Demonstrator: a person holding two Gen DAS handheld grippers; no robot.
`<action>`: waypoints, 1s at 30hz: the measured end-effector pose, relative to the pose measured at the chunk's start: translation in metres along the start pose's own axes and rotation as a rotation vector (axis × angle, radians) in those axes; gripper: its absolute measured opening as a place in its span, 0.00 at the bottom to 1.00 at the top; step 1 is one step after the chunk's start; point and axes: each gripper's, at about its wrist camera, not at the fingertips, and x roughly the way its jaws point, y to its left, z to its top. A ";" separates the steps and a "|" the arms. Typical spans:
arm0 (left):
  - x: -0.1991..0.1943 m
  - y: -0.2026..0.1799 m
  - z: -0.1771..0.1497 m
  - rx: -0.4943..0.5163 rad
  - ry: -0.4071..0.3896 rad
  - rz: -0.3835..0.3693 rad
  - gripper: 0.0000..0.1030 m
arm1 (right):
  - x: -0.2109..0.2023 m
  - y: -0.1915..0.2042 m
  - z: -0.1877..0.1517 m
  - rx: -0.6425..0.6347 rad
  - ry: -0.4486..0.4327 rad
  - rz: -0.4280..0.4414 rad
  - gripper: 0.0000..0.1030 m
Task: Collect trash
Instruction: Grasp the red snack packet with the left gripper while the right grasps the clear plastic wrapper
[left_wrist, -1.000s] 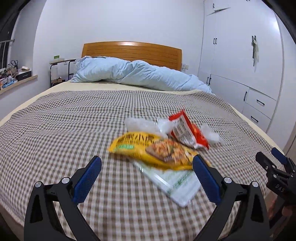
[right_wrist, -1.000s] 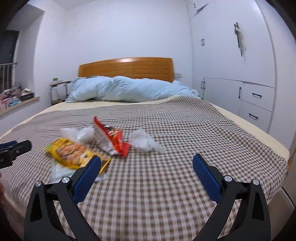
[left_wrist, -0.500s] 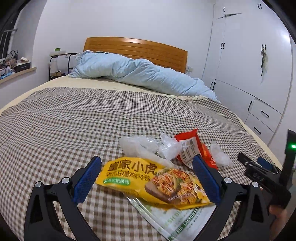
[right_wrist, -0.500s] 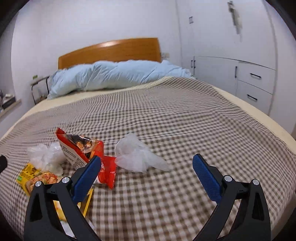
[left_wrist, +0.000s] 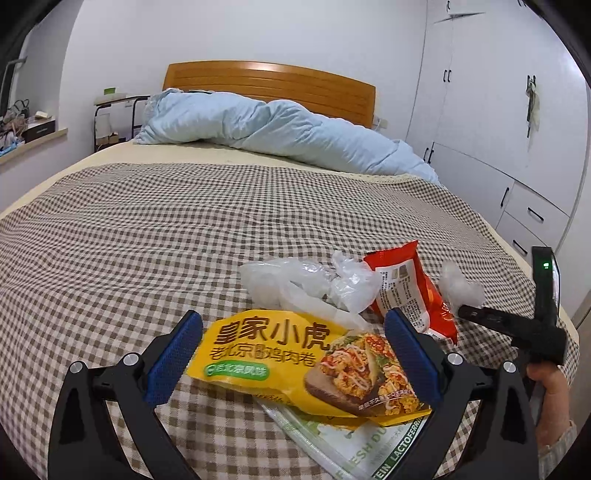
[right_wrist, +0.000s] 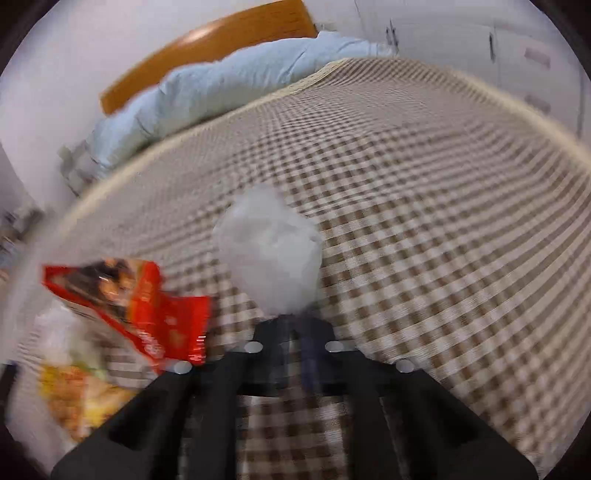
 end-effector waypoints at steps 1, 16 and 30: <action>0.000 -0.002 0.001 0.005 -0.002 -0.001 0.93 | -0.002 -0.005 -0.001 0.023 -0.007 0.006 0.04; 0.024 -0.055 0.011 0.172 -0.001 0.057 0.93 | -0.066 -0.008 0.005 -0.050 -0.250 -0.090 0.03; 0.061 -0.125 0.029 0.308 0.058 0.005 0.93 | -0.077 -0.034 0.015 0.009 -0.277 -0.111 0.03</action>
